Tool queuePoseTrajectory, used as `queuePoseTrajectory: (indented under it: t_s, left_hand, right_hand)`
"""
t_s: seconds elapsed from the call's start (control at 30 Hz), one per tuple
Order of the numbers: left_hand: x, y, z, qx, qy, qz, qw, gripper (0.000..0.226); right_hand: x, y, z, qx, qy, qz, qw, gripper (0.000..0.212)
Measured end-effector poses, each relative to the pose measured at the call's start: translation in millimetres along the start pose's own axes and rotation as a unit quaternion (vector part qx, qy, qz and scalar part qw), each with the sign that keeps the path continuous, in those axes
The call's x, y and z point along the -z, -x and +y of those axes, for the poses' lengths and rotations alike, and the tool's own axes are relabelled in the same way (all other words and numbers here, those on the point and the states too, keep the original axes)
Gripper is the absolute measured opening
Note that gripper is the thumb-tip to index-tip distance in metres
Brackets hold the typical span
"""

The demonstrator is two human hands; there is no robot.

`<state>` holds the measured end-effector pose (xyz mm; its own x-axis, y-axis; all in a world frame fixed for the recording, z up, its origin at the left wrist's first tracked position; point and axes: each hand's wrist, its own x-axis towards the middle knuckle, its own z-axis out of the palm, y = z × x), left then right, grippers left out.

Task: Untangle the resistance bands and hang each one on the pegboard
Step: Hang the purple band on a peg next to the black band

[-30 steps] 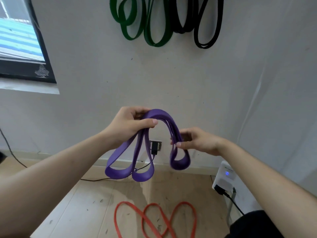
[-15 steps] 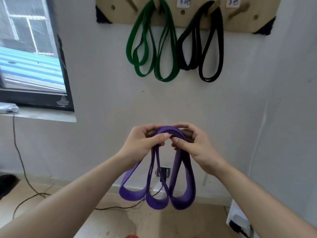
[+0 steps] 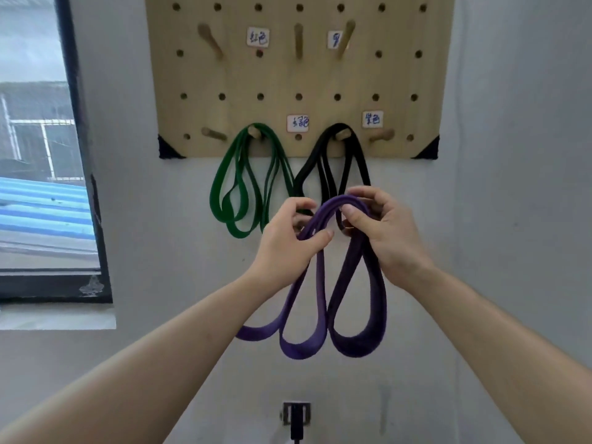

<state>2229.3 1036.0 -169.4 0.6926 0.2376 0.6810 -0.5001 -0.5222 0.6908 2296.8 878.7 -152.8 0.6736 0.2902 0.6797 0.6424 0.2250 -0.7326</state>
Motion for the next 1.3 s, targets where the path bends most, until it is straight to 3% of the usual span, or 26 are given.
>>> queuePoseTrajectory:
  t_s: [0.23,0.43,0.63,0.77,0.83,0.93,1.1,1.3]
  left_hand:
    - [-39,-75,42,-0.078,-0.085,0.073,0.991,0.022]
    - [-62,-128,67,-0.141,-0.269,0.123,0.945,0.022]
    - [-77,-173,80,-0.152,-0.346,0.122,0.918,0.018]
    - [-76,-187,68,-0.206,-0.443,0.116,0.865,0.016]
    - [-70,-193,54,-0.237,-0.424,0.083,0.87,0.014]
    - [-60,-192,39,-0.274,-0.346,0.022,0.897,0.032]
    - [-53,-192,25,-0.346,-0.395,0.016,0.851,0.047]
    - [-58,-199,33,-0.307,-0.491,0.055,0.813,0.045]
  right_hand:
    - [48,-70,-28,0.029,0.035,0.077,0.996,0.025]
    - [79,-128,-32,0.054,0.091,0.115,0.988,0.023]
    - [92,-162,-22,0.088,0.155,0.147,0.973,0.019]
    - [101,-167,0,0.119,0.263,0.115,0.951,0.019]
    - [102,-163,12,0.141,0.298,0.093,0.939,0.024]
    - [104,-153,24,0.206,0.329,0.075,0.919,0.041]
    - [106,-149,46,0.272,0.365,0.034,0.89,0.064]
    - [105,-161,49,0.249,0.33,0.035,0.91,0.066]
